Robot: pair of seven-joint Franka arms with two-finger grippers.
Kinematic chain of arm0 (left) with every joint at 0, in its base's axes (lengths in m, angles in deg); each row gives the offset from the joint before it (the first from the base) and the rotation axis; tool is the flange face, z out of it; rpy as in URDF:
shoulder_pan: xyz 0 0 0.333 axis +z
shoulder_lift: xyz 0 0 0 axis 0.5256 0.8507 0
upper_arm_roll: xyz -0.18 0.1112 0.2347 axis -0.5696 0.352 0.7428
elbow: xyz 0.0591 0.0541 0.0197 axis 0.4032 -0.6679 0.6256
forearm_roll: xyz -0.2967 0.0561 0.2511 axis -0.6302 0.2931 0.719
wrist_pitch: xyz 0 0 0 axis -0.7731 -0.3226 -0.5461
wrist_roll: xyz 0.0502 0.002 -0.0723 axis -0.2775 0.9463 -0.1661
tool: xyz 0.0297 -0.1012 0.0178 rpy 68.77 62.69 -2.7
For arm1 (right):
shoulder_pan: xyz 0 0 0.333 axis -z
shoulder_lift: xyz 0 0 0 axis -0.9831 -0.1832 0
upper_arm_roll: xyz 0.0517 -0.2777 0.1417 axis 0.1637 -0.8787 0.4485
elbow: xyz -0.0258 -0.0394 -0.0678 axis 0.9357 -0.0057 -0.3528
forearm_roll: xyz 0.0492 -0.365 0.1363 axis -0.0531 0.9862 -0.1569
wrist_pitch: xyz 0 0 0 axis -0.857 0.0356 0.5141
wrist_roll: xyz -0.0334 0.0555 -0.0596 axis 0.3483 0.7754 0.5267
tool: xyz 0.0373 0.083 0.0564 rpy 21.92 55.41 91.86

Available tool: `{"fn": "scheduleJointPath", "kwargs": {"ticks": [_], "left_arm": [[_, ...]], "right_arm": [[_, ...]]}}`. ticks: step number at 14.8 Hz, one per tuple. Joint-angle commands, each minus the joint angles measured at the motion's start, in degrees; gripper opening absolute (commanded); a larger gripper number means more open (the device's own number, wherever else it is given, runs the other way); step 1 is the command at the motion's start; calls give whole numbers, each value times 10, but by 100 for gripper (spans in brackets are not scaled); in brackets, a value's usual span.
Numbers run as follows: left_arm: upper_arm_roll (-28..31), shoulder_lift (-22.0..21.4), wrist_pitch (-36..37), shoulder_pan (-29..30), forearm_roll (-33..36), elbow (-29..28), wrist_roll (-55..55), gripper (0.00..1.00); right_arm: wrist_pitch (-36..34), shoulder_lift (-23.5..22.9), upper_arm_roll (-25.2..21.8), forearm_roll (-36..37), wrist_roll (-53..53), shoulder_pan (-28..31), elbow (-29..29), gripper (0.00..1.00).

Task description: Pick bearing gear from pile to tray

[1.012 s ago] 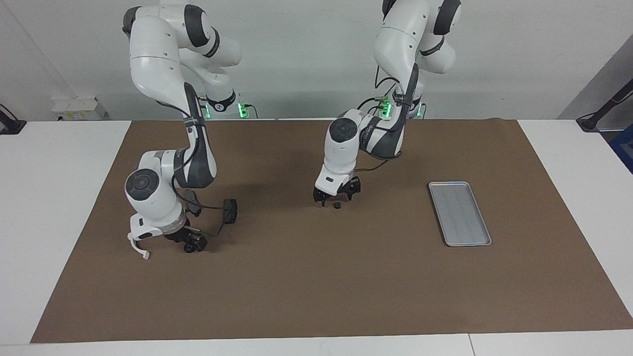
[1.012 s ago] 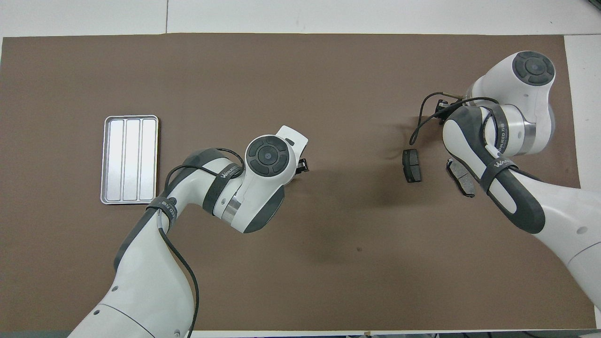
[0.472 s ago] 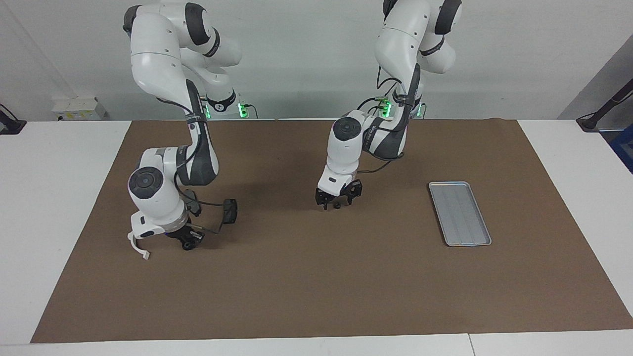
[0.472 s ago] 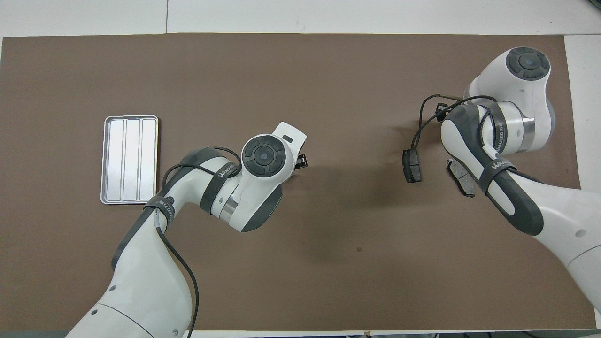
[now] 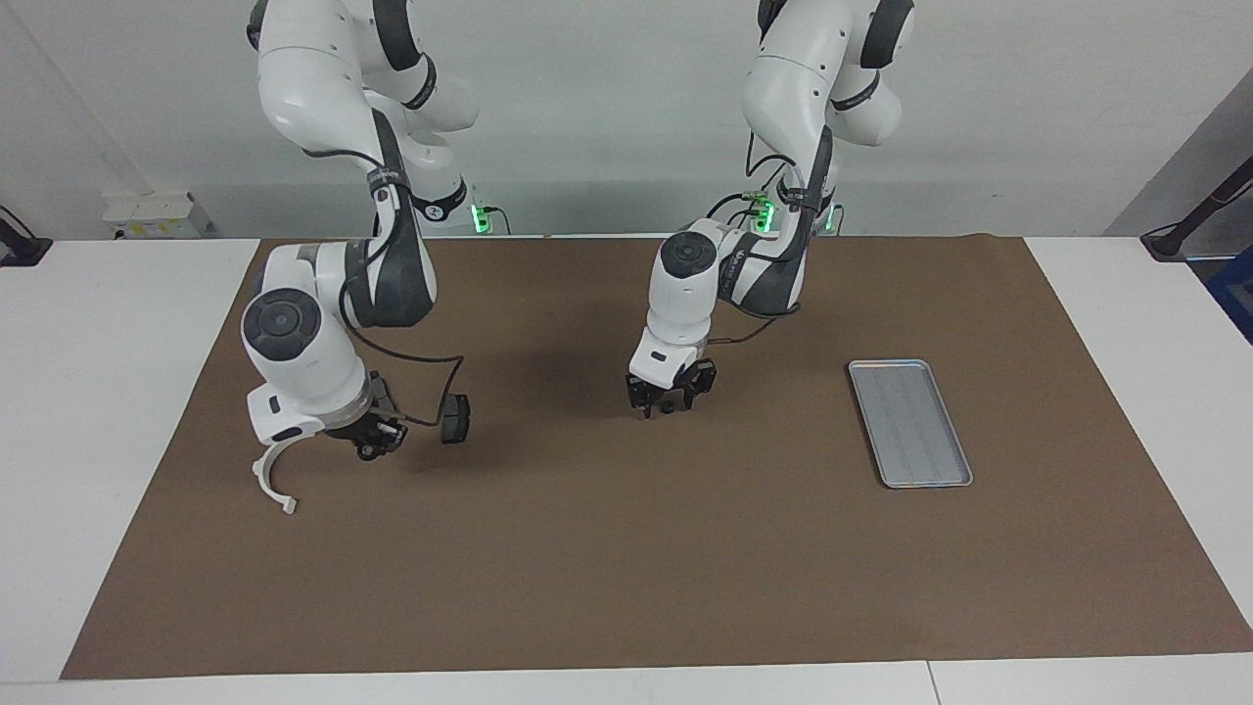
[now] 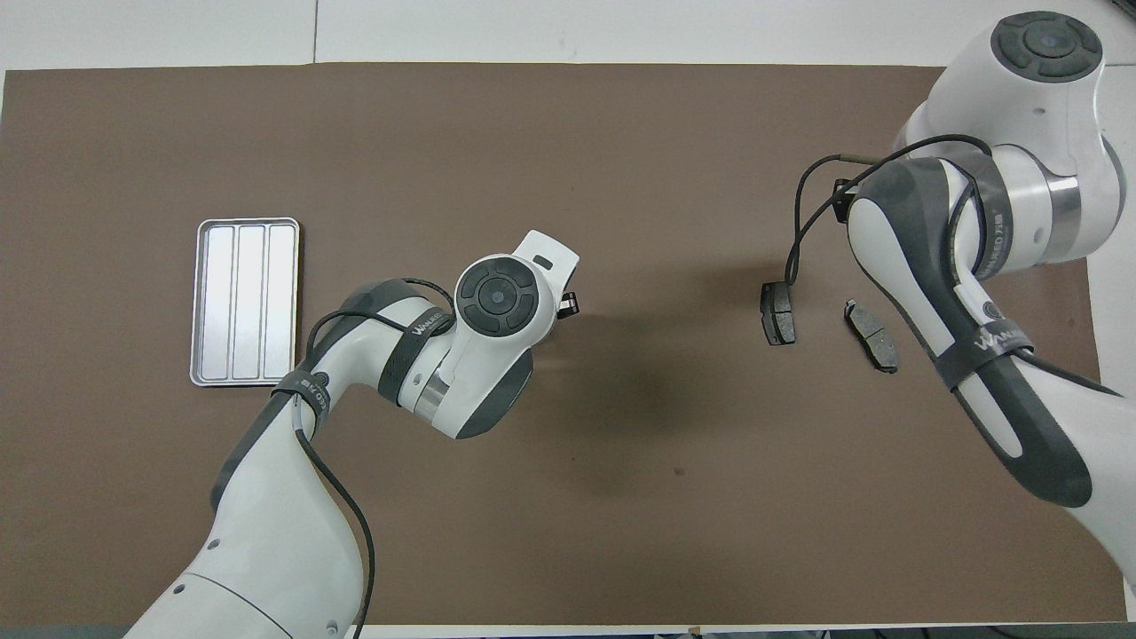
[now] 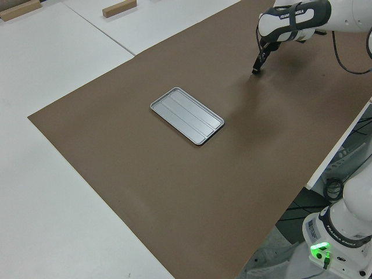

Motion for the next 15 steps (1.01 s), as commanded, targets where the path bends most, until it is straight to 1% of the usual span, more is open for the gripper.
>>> {"fn": "scheduleJointPath", "kwargs": {"ticks": [1,3,4,5,6,7,8,9,11,12,14,15], "left_arm": [[4,-19,-15,-2,10,-27,12,0],[15,-21,12,3,11,-21,-1,0],[33,-23,40,15,11,-10,-42,0],[44,-47,74,39,10,-2,-104,0],[45,-73,101,76,9,-1,-157,0],[44,-100,122,126,9,-3,-214,0],[44,-115,144,163,9,-4,-274,0],[45,-122,158,205,9,-4,-333,0],[45,-131,156,269,9,-27,-443,0],[44,-139,155,296,9,-44,-485,0],[44,-161,143,321,9,-97,-533,0],[44,-172,115,322,9,-128,-534,0]], "right_arm": [[-31,30,14,2,-9,4,4,0],[-50,52,25,1,-8,4,4,0],[-59,59,29,0,-6,4,4,0],[-65,66,37,-10,-1,3,4,0],[-71,71,41,-22,15,3,4,0],[-75,73,48,-32,58,-4,4,0],[-73,73,56,-35,113,-24,4,0],[-69,73,57,-36,168,-47,4,0],[-55,71,58,-63,287,-100,4,0],[-35,67,58,-72,345,-131,6,0],[2,50,57,-73,437,-198,11,0],[24,38,57,-73,478,-221,12,0]]}}
